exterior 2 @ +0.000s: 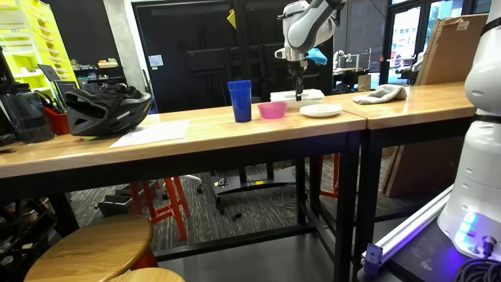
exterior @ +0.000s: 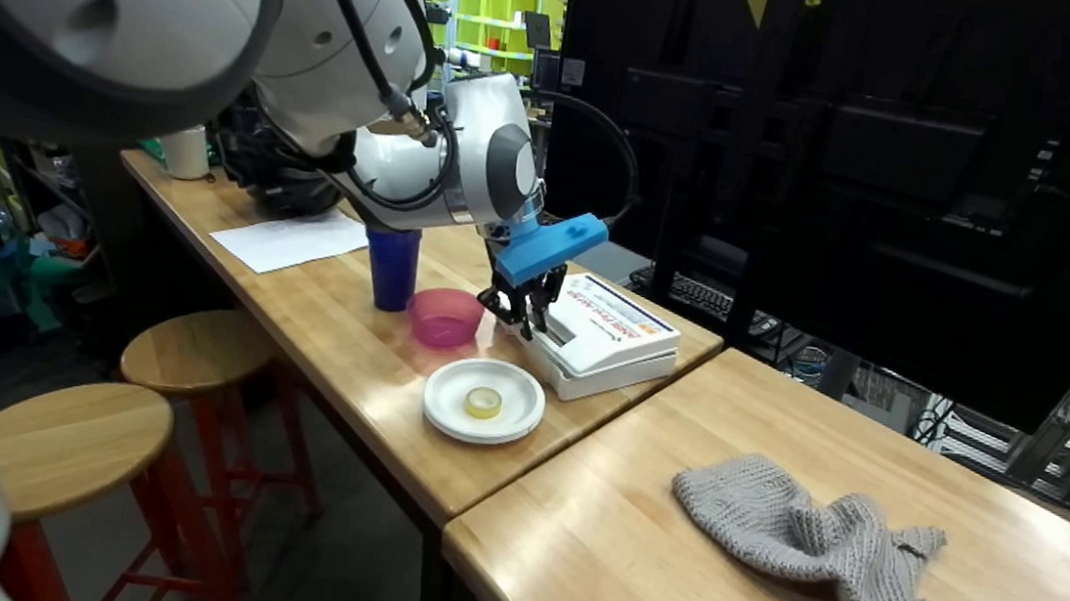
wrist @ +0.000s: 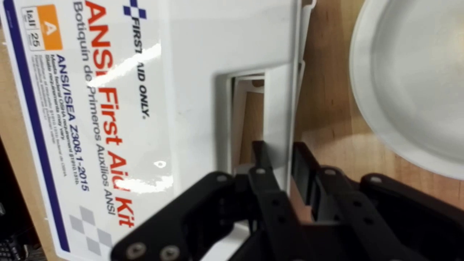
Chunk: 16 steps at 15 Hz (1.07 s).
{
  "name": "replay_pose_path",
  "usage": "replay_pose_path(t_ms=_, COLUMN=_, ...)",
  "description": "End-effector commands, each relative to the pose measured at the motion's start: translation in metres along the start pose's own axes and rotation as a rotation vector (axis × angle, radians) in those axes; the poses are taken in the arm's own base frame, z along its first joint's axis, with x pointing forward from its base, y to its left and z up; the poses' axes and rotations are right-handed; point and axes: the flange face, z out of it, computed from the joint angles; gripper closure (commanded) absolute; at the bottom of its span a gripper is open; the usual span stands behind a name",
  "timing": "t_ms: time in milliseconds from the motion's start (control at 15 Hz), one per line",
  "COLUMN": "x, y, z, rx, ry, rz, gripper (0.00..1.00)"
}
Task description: Remove the lid from the white tray
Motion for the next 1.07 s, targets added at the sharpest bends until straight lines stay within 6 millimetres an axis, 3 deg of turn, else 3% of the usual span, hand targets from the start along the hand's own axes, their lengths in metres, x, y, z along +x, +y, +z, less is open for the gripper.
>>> replay_pose_path(t_ms=0, x=-0.009, y=-0.001, z=-0.027, rx=-0.015, ry=0.002, rz=0.004, gripper=0.95)
replay_pose_path(t_ms=533, x=-0.019, y=-0.001, z=-0.066, rx=-0.066, ry=0.013, rz=0.01, gripper=0.95)
replay_pose_path(t_ms=1000, x=-0.032, y=0.001, z=-0.077, rx=-0.068, ry=0.002, rz=0.037, gripper=0.95)
